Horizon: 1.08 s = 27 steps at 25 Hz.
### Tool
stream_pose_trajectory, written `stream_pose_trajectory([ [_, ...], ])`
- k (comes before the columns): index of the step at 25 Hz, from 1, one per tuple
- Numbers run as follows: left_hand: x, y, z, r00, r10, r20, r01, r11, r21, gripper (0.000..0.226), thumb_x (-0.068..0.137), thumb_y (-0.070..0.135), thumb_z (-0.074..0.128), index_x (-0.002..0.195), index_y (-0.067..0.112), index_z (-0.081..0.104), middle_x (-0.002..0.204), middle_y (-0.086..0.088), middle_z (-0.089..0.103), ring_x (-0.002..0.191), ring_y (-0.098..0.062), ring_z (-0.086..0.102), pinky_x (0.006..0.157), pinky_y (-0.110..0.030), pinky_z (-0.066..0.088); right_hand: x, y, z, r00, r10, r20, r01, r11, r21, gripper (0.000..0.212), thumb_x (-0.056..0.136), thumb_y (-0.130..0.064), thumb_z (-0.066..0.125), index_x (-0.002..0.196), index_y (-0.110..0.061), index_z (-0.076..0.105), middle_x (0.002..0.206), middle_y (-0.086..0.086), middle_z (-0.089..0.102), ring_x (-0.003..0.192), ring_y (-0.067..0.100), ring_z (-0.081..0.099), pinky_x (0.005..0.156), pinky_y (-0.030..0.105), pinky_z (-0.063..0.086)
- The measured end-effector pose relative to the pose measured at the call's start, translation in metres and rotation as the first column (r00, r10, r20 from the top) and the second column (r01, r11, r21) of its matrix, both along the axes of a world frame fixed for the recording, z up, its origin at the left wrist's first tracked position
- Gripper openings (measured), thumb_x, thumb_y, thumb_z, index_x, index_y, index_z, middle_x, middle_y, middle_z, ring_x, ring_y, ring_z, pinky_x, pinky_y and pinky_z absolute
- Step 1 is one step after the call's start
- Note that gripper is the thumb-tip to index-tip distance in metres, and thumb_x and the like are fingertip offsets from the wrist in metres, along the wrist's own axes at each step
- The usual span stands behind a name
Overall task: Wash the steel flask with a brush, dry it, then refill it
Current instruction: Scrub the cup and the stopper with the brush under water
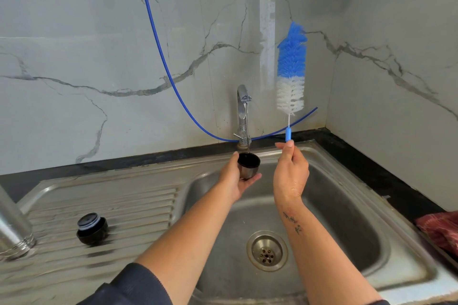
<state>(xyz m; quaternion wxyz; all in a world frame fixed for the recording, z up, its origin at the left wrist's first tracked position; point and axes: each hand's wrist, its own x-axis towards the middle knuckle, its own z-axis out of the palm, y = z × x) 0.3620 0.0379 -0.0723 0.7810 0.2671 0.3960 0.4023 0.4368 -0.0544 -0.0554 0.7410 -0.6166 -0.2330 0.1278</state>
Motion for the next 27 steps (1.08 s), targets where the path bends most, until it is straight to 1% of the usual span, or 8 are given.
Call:
stream_pose_trajectory([
  [2, -0.014, 0.000, 0.003, 0.999, 0.022, 0.024, -0.022, 1.000, 0.004, 0.031, 0.101, 0.041, 0.061, 0.111, 0.011, 0.058, 0.107, -0.016, 0.063, 0.093, -0.032, 0.064, 0.076, -0.046, 0.062, -0.002, -0.003, 0.004, 0.999, 0.034, 0.032, -0.035, 0.998, 0.045, 0.045, 0.107, -0.049, 0.039, 0.091, -0.026, 0.074, 0.062, -0.006, 0.046, 0.059, 0.007, 0.044, 0.058, 0.022, 0.042],
  [5, -0.053, -0.001, 0.007, 0.996, 0.090, 0.030, -0.090, 0.996, 0.006, 0.039, 0.094, 0.049, 0.067, 0.104, 0.012, 0.062, 0.095, -0.013, 0.065, 0.080, -0.025, 0.063, 0.057, -0.031, 0.062, -0.006, -0.006, 0.004, 0.965, 0.171, 0.199, -0.185, 0.981, 0.055, 0.039, 0.107, -0.044, 0.045, 0.091, -0.026, 0.075, 0.058, -0.014, 0.048, 0.057, 0.002, 0.043, 0.055, 0.014, 0.037],
  [9, -0.121, 0.000, 0.011, 0.964, 0.247, 0.102, -0.246, 0.969, -0.018, 0.043, 0.087, 0.056, 0.072, 0.098, 0.016, 0.063, 0.086, -0.008, 0.065, 0.078, -0.022, 0.061, 0.051, -0.026, 0.059, -0.011, -0.003, -0.005, 0.777, 0.404, 0.483, -0.421, 0.904, -0.078, 0.021, 0.104, -0.034, 0.057, 0.101, -0.027, 0.077, 0.059, -0.014, 0.051, 0.059, 0.003, 0.043, 0.059, 0.024, 0.037],
  [12, -0.179, -0.001, 0.018, 0.921, 0.352, 0.169, -0.348, 0.936, -0.057, 0.045, 0.089, 0.060, 0.066, 0.091, 0.015, 0.059, 0.080, -0.008, 0.059, 0.072, -0.021, 0.056, 0.040, -0.016, 0.047, -0.014, 0.002, -0.011, 0.633, 0.575, 0.518, -0.537, 0.808, -0.242, 0.014, 0.099, -0.030, 0.067, 0.099, -0.041, 0.076, 0.071, -0.007, 0.067, 0.065, 0.007, 0.052, 0.069, 0.028, 0.045],
  [16, -0.241, 0.001, 0.024, 0.880, 0.452, 0.147, -0.454, 0.891, -0.020, 0.043, 0.094, 0.061, 0.059, 0.102, 0.019, 0.062, 0.089, -0.005, 0.063, 0.068, -0.018, 0.055, 0.035, -0.014, 0.035, -0.020, 0.003, -0.016, 0.451, 0.723, 0.524, -0.482, 0.691, -0.538, 0.013, 0.095, -0.046, 0.066, 0.093, -0.056, 0.075, 0.065, -0.005, 0.063, 0.060, 0.005, 0.048, 0.067, 0.036, 0.049],
  [19, -0.267, 0.004, 0.030, 0.852, 0.515, 0.095, -0.518, 0.856, 0.001, 0.040, 0.094, 0.062, 0.060, 0.097, 0.022, 0.064, 0.090, -0.003, 0.066, 0.065, -0.015, 0.054, 0.035, -0.014, 0.032, -0.022, 0.002, -0.013, 0.395, 0.755, 0.523, -0.421, 0.655, -0.628, 0.018, 0.086, -0.069, 0.057, 0.097, -0.066, 0.070, 0.084, -0.013, 0.075, 0.077, 0.007, 0.067, 0.078, 0.037, 0.056],
  [24, -0.264, 0.002, 0.035, 0.831, 0.556, -0.010, -0.553, 0.829, 0.087, 0.030, 0.090, 0.052, 0.070, 0.095, 0.022, 0.067, 0.079, -0.003, 0.068, 0.051, -0.013, 0.054, 0.036, -0.016, 0.034, -0.020, -0.003, 0.001, 0.360, 0.707, 0.609, -0.278, 0.704, -0.654, 0.017, 0.091, -0.050, 0.070, 0.099, -0.065, 0.068, 0.089, -0.021, 0.075, 0.084, 0.004, 0.067, 0.078, 0.031, 0.055],
  [27, -0.260, -0.001, 0.034, 0.793, 0.600, -0.107, -0.580, 0.796, 0.170, 0.031, 0.086, 0.049, 0.075, 0.098, 0.021, 0.069, 0.086, -0.003, 0.069, 0.062, -0.017, 0.056, 0.041, -0.016, 0.039, -0.015, -0.005, 0.009, 0.345, 0.703, 0.621, -0.221, 0.704, -0.674, 0.016, 0.092, -0.047, 0.070, 0.105, -0.055, 0.073, 0.086, -0.025, 0.072, 0.081, 0.002, 0.063, 0.070, 0.022, 0.045],
])
